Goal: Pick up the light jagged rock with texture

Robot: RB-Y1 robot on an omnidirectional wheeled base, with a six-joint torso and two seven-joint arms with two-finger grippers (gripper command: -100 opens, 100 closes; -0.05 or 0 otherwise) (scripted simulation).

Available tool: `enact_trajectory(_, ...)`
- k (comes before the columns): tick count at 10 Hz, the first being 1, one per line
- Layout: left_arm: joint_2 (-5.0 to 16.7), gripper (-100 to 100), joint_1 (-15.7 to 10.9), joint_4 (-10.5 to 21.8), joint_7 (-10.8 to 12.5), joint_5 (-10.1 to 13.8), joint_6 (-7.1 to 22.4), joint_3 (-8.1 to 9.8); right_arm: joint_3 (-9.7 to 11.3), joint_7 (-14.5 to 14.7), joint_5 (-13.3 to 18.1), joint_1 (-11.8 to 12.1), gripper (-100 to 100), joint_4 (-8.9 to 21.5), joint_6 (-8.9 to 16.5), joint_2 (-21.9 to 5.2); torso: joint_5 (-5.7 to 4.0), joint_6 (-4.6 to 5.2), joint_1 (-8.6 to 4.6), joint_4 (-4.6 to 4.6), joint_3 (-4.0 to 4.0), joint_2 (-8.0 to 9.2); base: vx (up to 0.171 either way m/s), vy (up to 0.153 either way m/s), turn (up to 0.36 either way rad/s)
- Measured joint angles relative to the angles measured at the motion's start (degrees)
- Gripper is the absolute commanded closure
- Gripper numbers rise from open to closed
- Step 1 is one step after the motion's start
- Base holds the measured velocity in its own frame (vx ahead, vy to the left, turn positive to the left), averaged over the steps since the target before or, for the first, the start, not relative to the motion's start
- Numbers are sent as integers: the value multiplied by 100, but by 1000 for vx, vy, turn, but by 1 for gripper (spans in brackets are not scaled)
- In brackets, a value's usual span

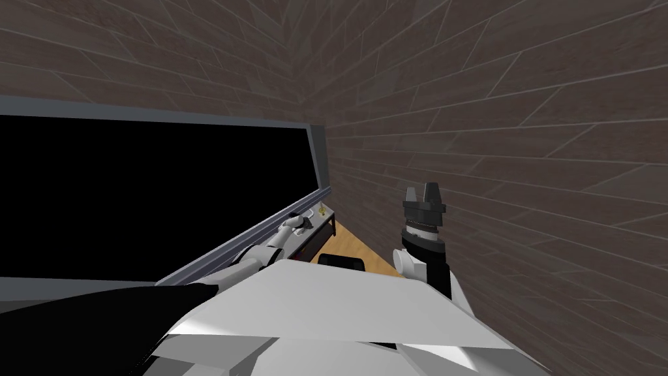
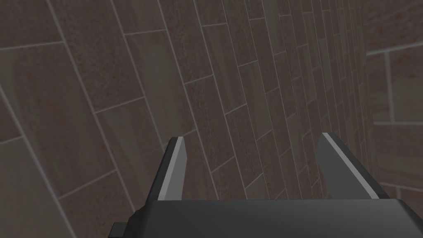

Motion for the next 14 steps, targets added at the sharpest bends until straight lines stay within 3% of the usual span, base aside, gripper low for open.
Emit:
enact_trajectory(4, 84, -100, 145, 95, 334, -103, 466, 101, 0, 0, 0, 0, 0, 0, 0, 0, -1, 0, -4, 0, -1, -3, 47, 51, 1)
enact_trajectory(6, 74, -100, 55, 484, 284, -55, 422, 131, 1, 0, 0, -1, 0, 0, 0, 1, -2, 1, -18, 3, 9, 17, -3, 12, -16)
enact_trajectory(7, 72, 0, 55, 505, 281, -55, 414, 131, 1, 0, 0, -1, 0, 0, 0, 1, -5, 2, -26, 5, 12, 20, 0, 0, 0)
enact_trajectory(8, 72, -100, 55, 503, 281, -55, 415, 131, 1, 0, 0, -1, 0, 0, 0, 1, -6, 2, -28, 5, 12, 21, -31, 38, -221)
enact_trajectory(10, 82, -100, -6, 753, 390, -76, 251, 228, 1, 0, 0, -2, 0, 0, 0, 0, -1, 5, -5, 10, 24, 43, -82, 81, -359)
enact_trajectory(14, 103, -100, -119, 1287, 857, -205, -168, 479, 0, 0, 0, -3, 0, 1, 1, 0, 2, 4, 8, 13, 33, 56, -99, 94, -366)
